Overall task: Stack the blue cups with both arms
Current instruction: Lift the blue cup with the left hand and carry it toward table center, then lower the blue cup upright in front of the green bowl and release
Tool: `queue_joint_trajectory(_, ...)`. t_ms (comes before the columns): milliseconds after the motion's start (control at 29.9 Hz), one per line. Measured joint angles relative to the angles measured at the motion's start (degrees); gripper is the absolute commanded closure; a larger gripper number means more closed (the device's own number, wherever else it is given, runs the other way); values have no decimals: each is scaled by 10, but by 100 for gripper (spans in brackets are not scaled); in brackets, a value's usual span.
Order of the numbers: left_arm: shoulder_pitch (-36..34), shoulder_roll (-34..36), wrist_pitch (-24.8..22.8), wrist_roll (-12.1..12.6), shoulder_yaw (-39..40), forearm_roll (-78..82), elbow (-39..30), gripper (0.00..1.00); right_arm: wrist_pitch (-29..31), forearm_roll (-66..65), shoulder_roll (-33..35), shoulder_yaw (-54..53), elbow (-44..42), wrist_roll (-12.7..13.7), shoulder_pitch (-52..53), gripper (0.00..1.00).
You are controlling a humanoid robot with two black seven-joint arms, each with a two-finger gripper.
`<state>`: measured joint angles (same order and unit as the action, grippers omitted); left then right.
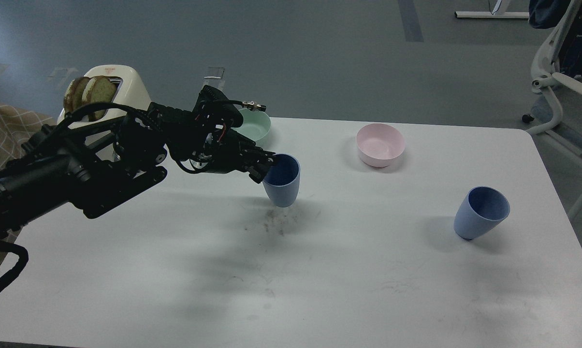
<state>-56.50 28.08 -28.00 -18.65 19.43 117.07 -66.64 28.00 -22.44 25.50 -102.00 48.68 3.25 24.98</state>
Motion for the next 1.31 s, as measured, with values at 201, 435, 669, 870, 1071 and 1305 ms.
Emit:
queue_joint_trajectory(201,2,-3,0,6,0,0,3,100,0,0,-3,-2,3,-8,-23,0)
queue_joint_trajectory(435,-1,-28,0,6,-5,6,25,100,0,0,-2,-2,19,-9,-24,0)
queue_joint_trajectory(669,2,-48,0,7,-11,8,28,100,0,0,-3,-2,26,-9,-24,0)
queue_joint_trajectory(870,6,-55,0,15,-26,9,45,99,0,0,-4,-1,26,-9,-24,0)
queue_joint_trajectory(1071,7,-69,0,42,-28,6,51,31,0,0,-4,-1,26,-9,-24,0)
queue_joint_trajectory(1305,1,-70,0,48,-26,-17,46,6,0,0,-5,-1,25,-9,-23,0)
